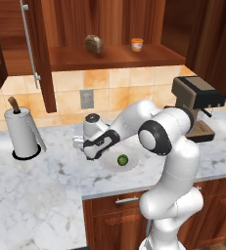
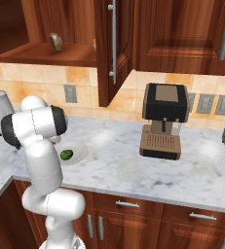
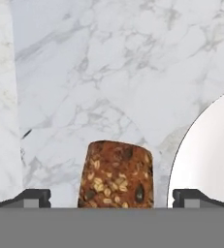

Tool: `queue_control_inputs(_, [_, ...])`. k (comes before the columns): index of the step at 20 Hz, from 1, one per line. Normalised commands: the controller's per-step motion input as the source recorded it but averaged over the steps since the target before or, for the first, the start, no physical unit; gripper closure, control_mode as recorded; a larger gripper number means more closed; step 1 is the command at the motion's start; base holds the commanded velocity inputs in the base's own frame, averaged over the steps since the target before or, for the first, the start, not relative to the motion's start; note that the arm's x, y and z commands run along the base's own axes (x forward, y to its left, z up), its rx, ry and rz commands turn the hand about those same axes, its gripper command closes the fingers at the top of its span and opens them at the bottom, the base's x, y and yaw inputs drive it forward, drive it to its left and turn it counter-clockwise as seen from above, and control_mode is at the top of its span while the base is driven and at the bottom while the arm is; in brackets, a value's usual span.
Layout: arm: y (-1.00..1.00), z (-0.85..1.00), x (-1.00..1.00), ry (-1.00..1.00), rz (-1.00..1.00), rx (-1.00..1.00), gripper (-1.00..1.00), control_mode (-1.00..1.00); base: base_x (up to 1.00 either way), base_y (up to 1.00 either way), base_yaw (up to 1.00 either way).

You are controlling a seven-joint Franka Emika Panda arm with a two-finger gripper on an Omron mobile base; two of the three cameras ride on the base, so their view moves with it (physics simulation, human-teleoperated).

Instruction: Pick the avocado and bread from the counter and place them on the plate. Then pick the jam from the cabinet and place it next to the plate. Lastly close the cabinet door.

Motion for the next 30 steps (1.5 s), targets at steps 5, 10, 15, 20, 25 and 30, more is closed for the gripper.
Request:
queue_control_inputs(5, [0.08, -0.21, 0.07, 0.08, 0.00, -0.03, -1.00, -1.00, 0.00, 0.00, 0.00])
queue_control_inputs(10, [0.08, -0.26, 0.17, 0.06, 0.00, -0.04, -1.00, -1.00, 0.00, 0.00, 0.00])
queue_control_inputs(15, [0.03, -0.24, 0.12, 0.07, 0.00, -0.04, 1.00, -1.00, 0.00, 0.00, 0.00])
queue_control_inputs(20, [-0.09, -0.34, -0.05, 0.03, 0.00, -0.06, 1.00, -1.00, 0.00, 0.00, 0.00])
queue_control_inputs(25, [-0.26, -0.17, -0.18, -0.03, -0.01, 0.00, 1.00, -1.00, 0.00, 0.00, 0.00])
queue_control_inputs(30, [-0.26, 0.20, -0.29, -0.19, -0.02, 0.06, 1.00, -1.00, 0.00, 0.00, 0.00])
